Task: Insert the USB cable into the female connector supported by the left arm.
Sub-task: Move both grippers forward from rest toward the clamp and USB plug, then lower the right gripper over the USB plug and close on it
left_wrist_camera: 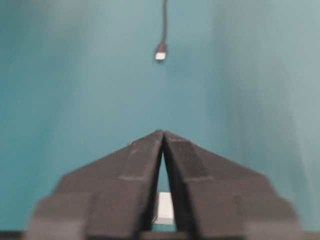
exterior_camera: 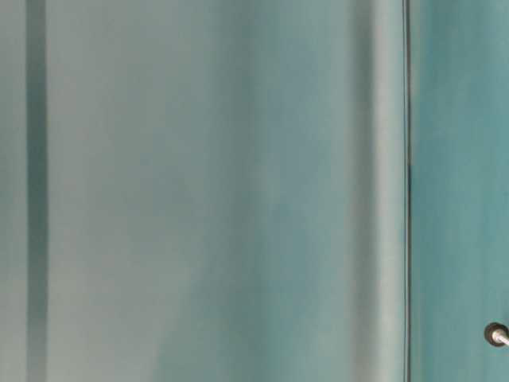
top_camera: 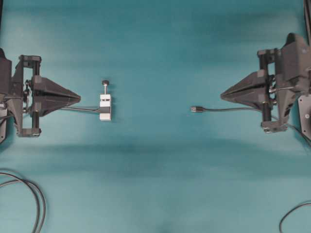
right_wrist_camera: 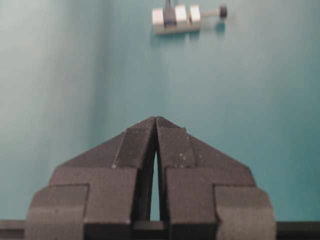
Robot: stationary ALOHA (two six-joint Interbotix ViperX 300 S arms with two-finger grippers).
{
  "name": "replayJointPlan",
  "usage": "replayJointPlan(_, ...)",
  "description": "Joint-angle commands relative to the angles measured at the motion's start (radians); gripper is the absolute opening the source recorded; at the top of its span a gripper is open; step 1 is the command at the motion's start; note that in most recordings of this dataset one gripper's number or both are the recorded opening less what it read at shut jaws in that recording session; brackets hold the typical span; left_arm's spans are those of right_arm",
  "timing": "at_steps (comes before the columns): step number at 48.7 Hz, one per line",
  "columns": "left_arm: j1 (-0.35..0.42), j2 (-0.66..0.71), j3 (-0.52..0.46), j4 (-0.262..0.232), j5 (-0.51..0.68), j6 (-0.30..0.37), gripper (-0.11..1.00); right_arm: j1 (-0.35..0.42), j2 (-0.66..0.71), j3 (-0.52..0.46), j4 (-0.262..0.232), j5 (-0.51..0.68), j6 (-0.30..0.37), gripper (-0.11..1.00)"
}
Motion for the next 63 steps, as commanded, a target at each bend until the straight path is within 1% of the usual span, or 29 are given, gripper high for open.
replayJointPlan(1,0.015,0.003,-0.011,0.000,-0.002,0.005,0.35,-0.011,0.032,-0.008,-0.008,-0.009,0.002,0.00)
replayJointPlan(7,0.020,0.011,-0.008,0.000,0.002,0.006,0.73,-0.028,0.051,0.008,-0.008,-0.011,0.002,0.00)
replayJointPlan(9,0.020,0.015,-0.008,0.000,0.003,0.009,0.82,-0.035,0.051,0.012,-0.008,-0.015,0.002,0.00)
replayJointPlan(10,0.020,0.017,-0.006,0.000,0.003,0.011,0.84,-0.038,0.052,0.015,-0.008,-0.018,0.002,0.00)
replayJointPlan(15,0.020,0.037,-0.002,0.000,-0.006,0.018,0.81,-0.054,0.054,0.032,-0.008,-0.032,0.003,0.01)
replayJointPlan(18,0.018,0.052,0.002,0.000,-0.015,0.026,0.80,-0.055,0.057,0.044,-0.008,-0.041,0.005,0.08)
replayJointPlan(22,0.020,0.072,0.009,0.000,-0.054,0.038,0.80,-0.055,0.066,0.052,-0.008,-0.063,0.005,0.27)
replayJointPlan(29,0.028,0.094,0.063,-0.003,-0.206,0.032,0.79,-0.057,0.110,0.071,-0.008,-0.149,0.003,0.67)
replayJointPlan(31,0.029,0.098,0.080,-0.009,-0.224,0.032,0.79,-0.057,0.129,0.077,-0.008,-0.173,0.002,0.75)
replayJointPlan(33,0.029,0.104,0.091,-0.012,-0.216,0.032,0.79,-0.055,0.149,0.086,-0.008,-0.198,0.002,0.76)
replayJointPlan(36,0.029,0.114,0.098,-0.012,-0.184,0.035,0.79,-0.055,0.184,0.095,-0.008,-0.229,0.003,0.73)
replayJointPlan(40,0.029,0.124,0.094,-0.012,-0.129,0.044,0.79,-0.055,0.233,0.104,-0.008,-0.256,0.005,0.71)
replayJointPlan(45,0.029,0.138,0.087,-0.011,-0.077,0.058,0.79,-0.055,0.290,0.103,-0.008,-0.281,0.006,0.71)
replayJointPlan(52,0.029,0.163,0.077,-0.011,-0.020,0.100,0.79,-0.055,0.362,0.098,-0.008,-0.324,0.008,0.70)
replayJointPlan(55,0.029,0.173,0.071,-0.011,-0.008,0.115,0.79,-0.057,0.388,0.097,-0.008,-0.339,0.009,0.70)
replayJointPlan(63,0.029,0.190,0.055,-0.009,-0.012,0.120,0.79,-0.055,0.449,0.078,-0.008,-0.364,0.029,0.70)
